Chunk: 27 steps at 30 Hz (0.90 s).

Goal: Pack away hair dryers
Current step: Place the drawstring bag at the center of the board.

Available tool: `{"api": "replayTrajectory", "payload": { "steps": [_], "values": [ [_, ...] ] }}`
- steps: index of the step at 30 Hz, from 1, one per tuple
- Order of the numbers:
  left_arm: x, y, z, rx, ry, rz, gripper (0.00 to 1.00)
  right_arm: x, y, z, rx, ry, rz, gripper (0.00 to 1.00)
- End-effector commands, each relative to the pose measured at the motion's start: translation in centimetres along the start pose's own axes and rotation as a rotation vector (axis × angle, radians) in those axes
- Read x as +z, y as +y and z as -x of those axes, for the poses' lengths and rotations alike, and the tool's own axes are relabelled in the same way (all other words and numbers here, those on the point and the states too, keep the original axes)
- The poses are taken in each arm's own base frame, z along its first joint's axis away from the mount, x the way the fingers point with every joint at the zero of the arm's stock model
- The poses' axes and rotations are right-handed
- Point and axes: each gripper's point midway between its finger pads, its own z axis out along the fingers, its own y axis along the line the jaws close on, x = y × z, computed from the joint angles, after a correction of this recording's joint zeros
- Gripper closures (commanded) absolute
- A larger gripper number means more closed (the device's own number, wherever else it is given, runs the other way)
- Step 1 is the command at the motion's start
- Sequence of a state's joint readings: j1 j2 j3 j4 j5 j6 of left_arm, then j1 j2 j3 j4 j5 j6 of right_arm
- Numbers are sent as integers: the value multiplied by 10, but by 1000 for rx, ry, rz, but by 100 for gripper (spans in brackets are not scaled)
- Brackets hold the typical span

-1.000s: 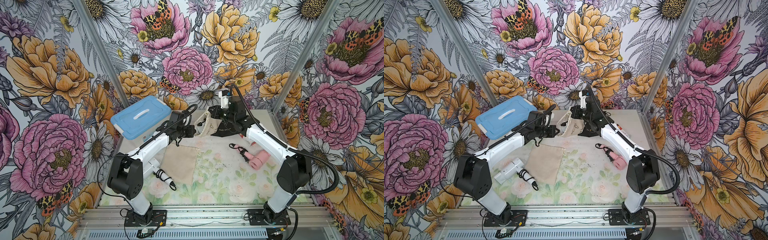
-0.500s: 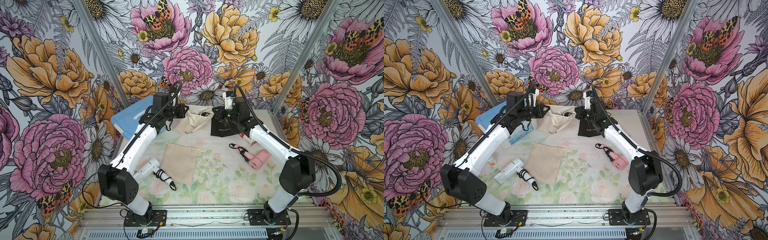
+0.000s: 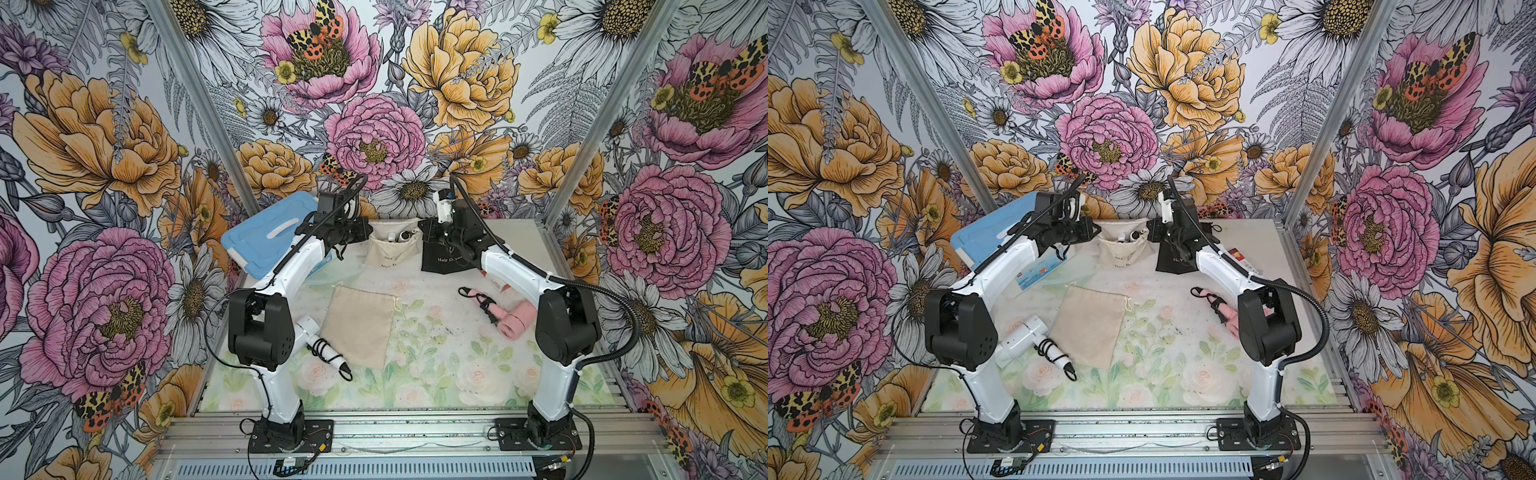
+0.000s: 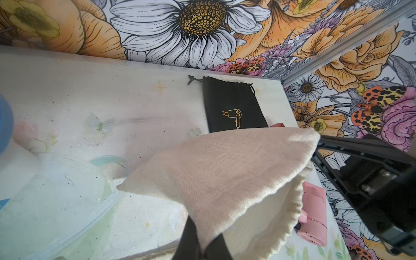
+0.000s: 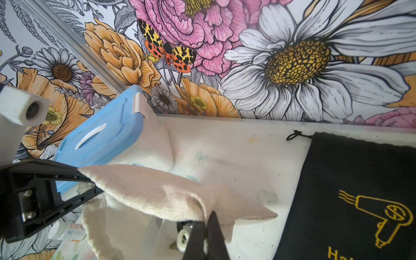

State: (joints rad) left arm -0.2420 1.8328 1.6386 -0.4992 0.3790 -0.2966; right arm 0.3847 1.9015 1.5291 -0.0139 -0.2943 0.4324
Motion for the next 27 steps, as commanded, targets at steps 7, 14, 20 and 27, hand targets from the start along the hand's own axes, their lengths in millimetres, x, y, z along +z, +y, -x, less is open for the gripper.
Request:
{"api": "replayTrajectory", "payload": {
  "steps": [7,14,20,27],
  "values": [
    [-4,-27,-24,66,-21,-61,100,-30,6,-22,-137,-166,100,100],
    [-5,-37,-75,48,1,-64,100,-50,8,-84,-134,-110,110,100],
    [0,-21,-119,-8,28,-26,100,-53,12,-132,-101,-18,114,100],
    [19,9,-148,-53,56,62,100,-43,7,-174,-71,65,109,100]
  ]
}}
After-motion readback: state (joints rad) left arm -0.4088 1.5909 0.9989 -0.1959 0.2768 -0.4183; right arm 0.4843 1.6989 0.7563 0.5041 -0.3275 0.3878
